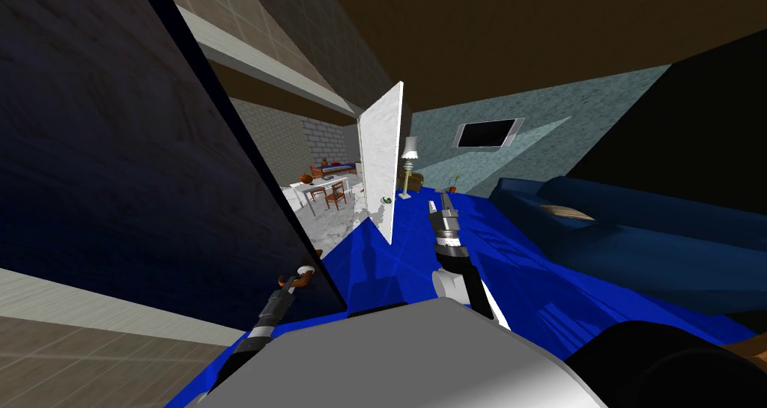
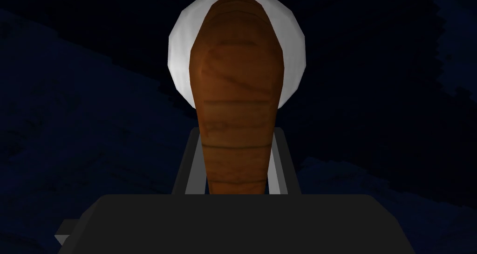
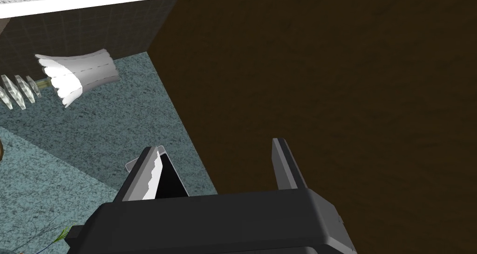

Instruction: Pull the door open

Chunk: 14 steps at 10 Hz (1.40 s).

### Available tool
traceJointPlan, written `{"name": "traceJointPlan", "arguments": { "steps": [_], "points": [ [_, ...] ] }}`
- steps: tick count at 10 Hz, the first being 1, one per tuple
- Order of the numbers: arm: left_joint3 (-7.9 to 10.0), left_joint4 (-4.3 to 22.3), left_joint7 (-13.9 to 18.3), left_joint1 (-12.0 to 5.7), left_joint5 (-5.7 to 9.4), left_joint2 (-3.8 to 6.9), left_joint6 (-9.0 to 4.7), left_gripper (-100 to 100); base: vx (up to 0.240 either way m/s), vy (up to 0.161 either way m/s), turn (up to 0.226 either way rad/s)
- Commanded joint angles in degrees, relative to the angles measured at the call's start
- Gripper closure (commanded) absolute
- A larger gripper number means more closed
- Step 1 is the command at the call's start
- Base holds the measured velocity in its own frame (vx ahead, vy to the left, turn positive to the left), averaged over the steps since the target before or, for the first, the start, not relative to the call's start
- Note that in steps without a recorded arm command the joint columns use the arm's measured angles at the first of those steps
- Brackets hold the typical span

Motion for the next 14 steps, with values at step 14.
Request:
{"name": "traceJointPlan", "arguments": {
  "steps": [14],
  "points": [
    [15.77, -0.7, 1.6, -2.45, -15.83, -6.03, 6.03, 100, -0.112, 0.043, -0.093]
  ]
}}
